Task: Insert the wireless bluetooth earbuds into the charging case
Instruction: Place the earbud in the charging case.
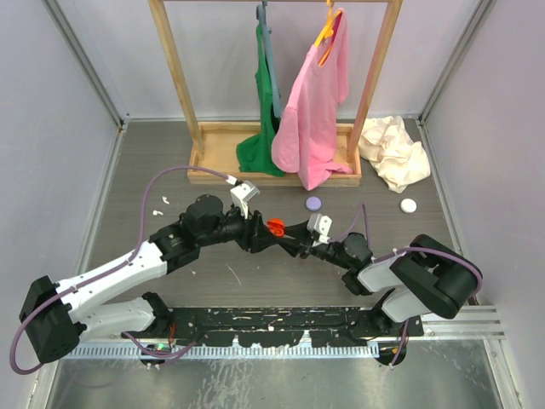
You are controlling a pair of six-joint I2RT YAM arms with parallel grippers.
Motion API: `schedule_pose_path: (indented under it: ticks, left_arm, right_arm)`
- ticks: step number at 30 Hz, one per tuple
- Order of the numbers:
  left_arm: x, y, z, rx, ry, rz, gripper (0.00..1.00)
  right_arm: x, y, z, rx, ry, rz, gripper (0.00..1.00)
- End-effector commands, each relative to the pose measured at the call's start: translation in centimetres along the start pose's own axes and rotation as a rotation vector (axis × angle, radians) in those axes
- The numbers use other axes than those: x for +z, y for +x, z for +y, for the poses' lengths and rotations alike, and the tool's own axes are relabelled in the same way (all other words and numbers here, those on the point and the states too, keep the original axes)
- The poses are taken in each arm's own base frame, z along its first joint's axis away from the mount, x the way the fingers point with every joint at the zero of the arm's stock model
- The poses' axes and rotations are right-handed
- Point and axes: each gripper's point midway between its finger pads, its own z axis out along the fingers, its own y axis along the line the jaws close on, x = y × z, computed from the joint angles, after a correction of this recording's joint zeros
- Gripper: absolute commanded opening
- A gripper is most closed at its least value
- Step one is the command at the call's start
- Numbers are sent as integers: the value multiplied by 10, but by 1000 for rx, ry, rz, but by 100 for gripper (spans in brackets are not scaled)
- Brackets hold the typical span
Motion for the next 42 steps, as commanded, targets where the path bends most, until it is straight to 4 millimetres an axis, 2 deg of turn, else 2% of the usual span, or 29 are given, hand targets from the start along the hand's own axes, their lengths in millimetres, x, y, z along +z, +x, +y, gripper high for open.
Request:
schedule_pose_path:
  ticks: [1,10,14,26,34,42]
  left_arm:
    - [-10,-19,-39,27,155,-37,50]
    - [-7,-14,-41,33,175,-15,52]
    - [-10,-22,-43,36,173,-46,52]
    - [-27,-33,-24,97,32,-85,55]
    - [-12,-36,-19,133,23,-67,57]
    - [0,-28,-16,117,27,-24,57]
  right_arm:
    - [6,-25,-5,-56,14,-94,14]
    - [6,-25,-5,-56,14,-95,14]
    - [5,-26,-5,-59,15,-97,14]
    - [5,-27,-6,-61,19,-99,14]
    - [5,-27,-5,-58,14,-98,14]
    - [4,-30,-4,-60,14,-107,14]
